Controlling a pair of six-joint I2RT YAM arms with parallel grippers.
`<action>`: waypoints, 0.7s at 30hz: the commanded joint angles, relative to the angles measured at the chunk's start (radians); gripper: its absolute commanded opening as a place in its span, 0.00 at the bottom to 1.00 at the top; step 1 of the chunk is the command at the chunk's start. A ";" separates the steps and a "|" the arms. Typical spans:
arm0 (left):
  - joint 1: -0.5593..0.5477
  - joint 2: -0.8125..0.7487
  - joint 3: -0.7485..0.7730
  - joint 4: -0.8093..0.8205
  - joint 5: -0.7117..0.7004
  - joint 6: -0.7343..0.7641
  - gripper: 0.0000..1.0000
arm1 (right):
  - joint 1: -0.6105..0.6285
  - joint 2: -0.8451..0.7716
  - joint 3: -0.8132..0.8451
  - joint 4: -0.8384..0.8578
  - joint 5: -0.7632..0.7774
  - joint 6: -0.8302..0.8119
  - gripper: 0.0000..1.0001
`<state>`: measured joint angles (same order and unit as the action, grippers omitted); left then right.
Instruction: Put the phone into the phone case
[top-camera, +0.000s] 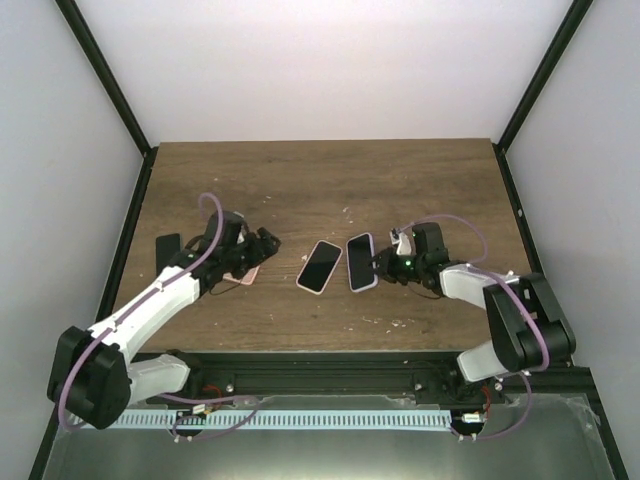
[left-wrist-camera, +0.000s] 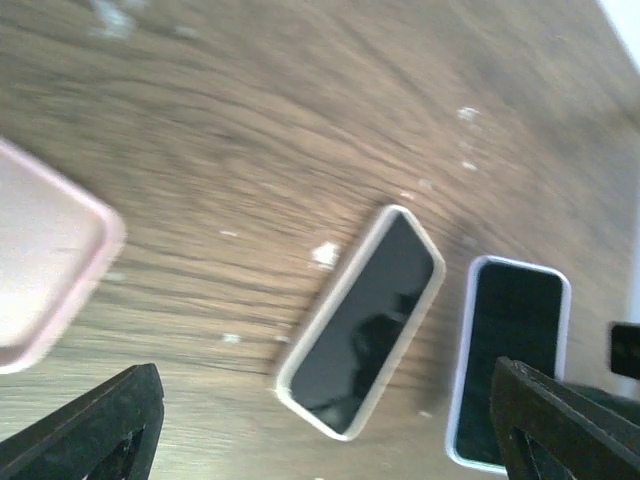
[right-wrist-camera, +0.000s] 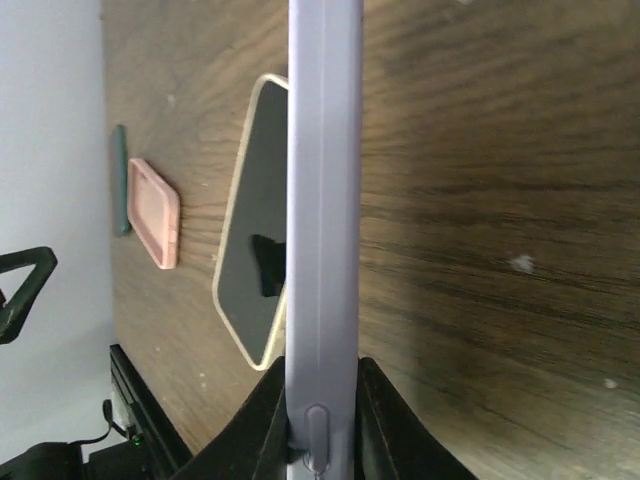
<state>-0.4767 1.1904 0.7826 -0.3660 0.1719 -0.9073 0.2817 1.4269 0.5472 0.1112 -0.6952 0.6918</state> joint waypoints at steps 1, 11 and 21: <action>0.088 -0.036 -0.075 -0.093 -0.119 -0.038 0.87 | -0.021 0.064 0.002 0.127 -0.025 -0.011 0.13; 0.285 -0.016 -0.208 -0.073 -0.176 -0.163 0.83 | -0.064 0.193 -0.033 0.217 -0.046 0.054 0.27; 0.338 0.085 -0.167 -0.058 -0.272 -0.134 0.66 | -0.068 0.059 -0.037 0.096 0.062 -0.004 0.68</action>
<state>-0.1444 1.2499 0.5755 -0.4358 -0.0418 -1.0618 0.2199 1.5684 0.5018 0.2634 -0.6903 0.7292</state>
